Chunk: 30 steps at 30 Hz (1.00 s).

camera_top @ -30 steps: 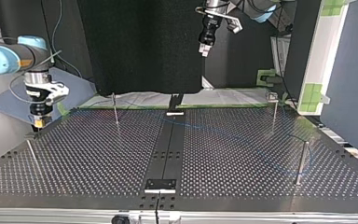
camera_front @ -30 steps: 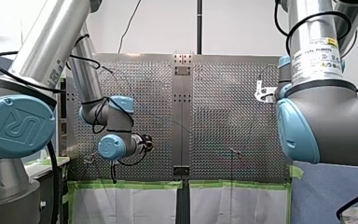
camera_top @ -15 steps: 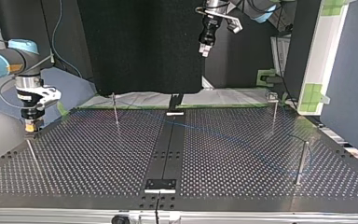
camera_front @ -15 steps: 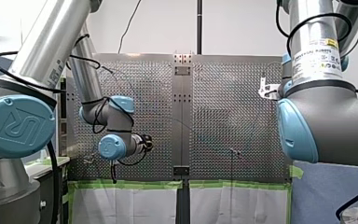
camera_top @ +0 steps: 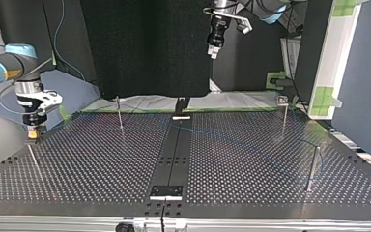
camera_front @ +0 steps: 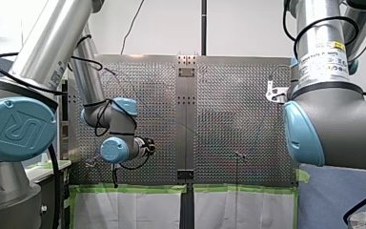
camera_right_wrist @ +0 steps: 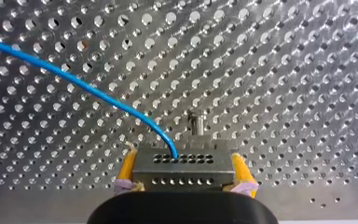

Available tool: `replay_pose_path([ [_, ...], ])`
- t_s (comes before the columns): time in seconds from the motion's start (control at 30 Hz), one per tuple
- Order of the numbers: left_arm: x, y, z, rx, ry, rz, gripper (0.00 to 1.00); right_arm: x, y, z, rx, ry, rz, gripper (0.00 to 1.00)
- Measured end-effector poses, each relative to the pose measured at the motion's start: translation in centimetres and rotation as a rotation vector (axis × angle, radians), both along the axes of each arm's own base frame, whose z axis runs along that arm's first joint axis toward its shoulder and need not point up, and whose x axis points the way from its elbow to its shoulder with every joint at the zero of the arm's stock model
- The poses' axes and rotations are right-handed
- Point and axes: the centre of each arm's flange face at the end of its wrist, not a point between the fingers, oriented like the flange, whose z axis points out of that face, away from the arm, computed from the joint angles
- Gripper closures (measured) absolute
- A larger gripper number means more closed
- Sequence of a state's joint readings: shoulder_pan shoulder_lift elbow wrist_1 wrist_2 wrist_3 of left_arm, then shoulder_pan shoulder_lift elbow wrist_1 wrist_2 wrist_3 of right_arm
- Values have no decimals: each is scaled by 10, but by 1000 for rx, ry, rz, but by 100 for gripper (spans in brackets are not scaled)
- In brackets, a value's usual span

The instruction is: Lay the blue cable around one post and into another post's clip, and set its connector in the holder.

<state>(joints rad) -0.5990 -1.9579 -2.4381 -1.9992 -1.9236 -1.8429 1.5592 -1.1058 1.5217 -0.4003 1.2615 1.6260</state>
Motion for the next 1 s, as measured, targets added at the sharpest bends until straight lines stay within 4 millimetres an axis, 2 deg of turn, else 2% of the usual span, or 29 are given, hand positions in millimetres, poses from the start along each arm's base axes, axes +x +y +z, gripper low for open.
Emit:
replay_pose_path([
  [0.37, 2, 1, -1, 10, 16, 7, 0, -12, -4, 3, -6, 19, 41, 100],
  [0.67, 3, 1, -1, 27, 37, 14, 0, -21, -10, 14, -28, 45, 75, 100],
  [1.0, 6, 0, 0, 22, 35, 15, 0, -28, -14, 14, -31, 48, 92, 100],
])
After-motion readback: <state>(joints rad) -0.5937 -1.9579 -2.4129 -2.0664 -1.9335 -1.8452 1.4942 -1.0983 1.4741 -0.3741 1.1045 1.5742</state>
